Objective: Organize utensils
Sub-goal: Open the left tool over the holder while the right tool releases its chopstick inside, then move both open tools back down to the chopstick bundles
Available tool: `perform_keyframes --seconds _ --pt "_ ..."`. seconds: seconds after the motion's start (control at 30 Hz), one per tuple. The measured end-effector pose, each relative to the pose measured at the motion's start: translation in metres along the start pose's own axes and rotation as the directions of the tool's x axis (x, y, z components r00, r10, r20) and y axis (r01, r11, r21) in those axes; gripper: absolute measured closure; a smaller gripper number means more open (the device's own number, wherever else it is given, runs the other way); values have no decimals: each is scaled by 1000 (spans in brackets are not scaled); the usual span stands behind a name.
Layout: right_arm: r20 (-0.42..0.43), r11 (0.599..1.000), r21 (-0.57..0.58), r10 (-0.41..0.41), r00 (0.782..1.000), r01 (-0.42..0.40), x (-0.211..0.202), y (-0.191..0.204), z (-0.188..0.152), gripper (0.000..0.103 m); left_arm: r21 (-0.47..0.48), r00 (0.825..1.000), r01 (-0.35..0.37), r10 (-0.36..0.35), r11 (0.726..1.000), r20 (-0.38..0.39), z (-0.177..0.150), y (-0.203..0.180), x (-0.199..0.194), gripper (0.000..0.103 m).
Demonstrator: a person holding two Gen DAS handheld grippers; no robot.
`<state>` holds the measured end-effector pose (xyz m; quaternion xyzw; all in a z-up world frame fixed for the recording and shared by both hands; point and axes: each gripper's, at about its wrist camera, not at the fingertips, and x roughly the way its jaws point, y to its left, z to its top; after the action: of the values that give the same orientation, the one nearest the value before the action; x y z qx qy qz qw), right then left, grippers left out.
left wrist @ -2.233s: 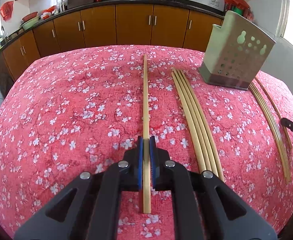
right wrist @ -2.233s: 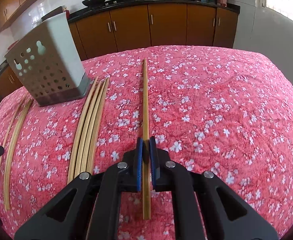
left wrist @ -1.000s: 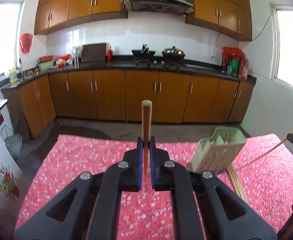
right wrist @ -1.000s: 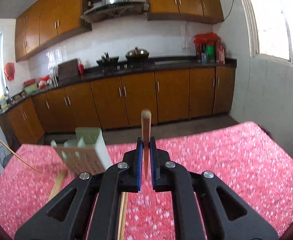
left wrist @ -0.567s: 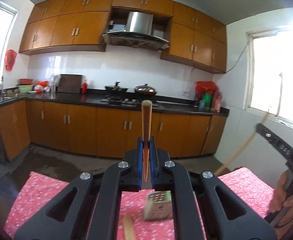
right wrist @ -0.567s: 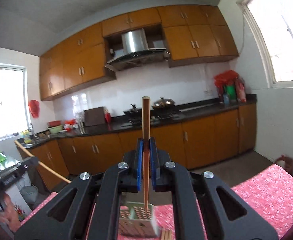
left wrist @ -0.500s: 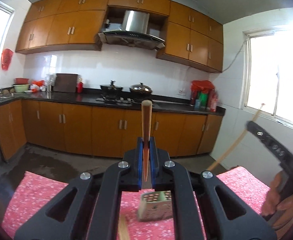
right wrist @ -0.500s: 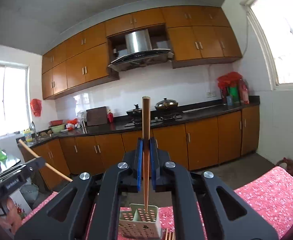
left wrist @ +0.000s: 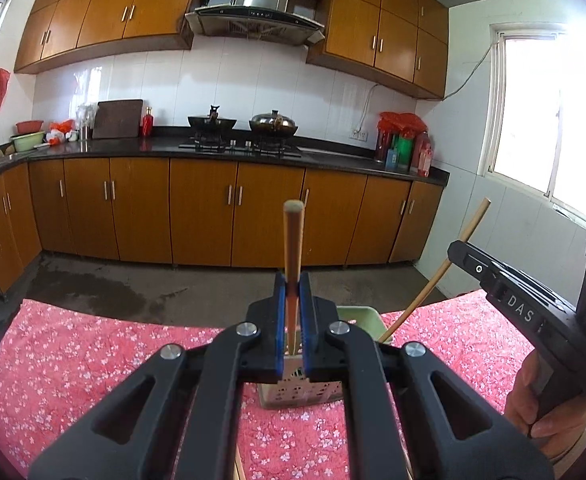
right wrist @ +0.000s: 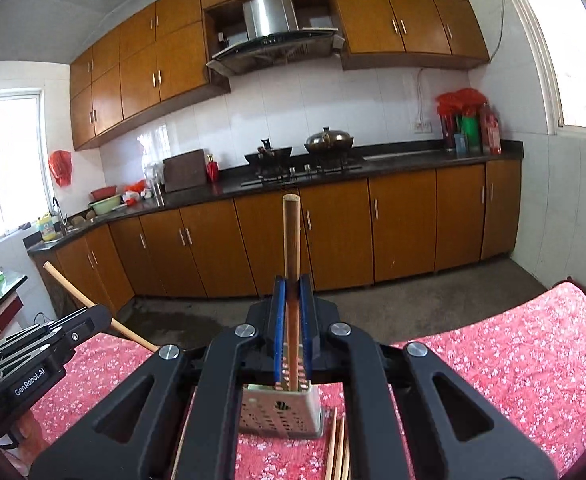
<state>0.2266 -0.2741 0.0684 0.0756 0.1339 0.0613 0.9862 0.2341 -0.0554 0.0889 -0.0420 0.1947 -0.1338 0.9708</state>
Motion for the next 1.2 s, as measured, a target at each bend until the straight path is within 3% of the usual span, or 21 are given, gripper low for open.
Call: perform_keyframes --seconds 0.1,0.17,0.23,0.57,0.7,0.83,0.97,1.07,1.2 --pt "-10 1000 2 3 1000 -3 -1 1 -1 94 -7 1000 -8 8 1000 -9 -3 4 2 95" --pt "-13 1000 5 2 1000 -2 -1 1 -1 87 -18 1000 -11 11 1000 -10 -4 7 0 93" --pt "-5 1000 9 -6 1000 6 -4 -1 1 68 -23 1000 -13 13 1000 -6 -5 10 -4 91" --pt "52 996 60 -64 997 61 -45 -30 10 63 -101 995 -21 30 995 90 1 37 -57 72" --pt "-67 985 110 -129 989 136 -47 -63 -16 63 -151 992 -77 91 986 90 -13 60 -81 70" --pt "-287 982 109 -118 951 155 -23 -83 -69 67 -165 984 -178 178 970 -14 -50 91 -79 69" --pt "-499 989 122 -8 866 80 3 -79 -134 83 -141 962 -225 196 964 -192 -97 110 -55 71" --pt "-569 994 104 27 822 40 12 -64 -168 85 -116 944 -216 177 969 -278 -129 109 -44 71" --pt "-616 998 60 17 788 26 21 -51 -190 87 -90 925 -185 143 979 -352 -160 99 -36 72"
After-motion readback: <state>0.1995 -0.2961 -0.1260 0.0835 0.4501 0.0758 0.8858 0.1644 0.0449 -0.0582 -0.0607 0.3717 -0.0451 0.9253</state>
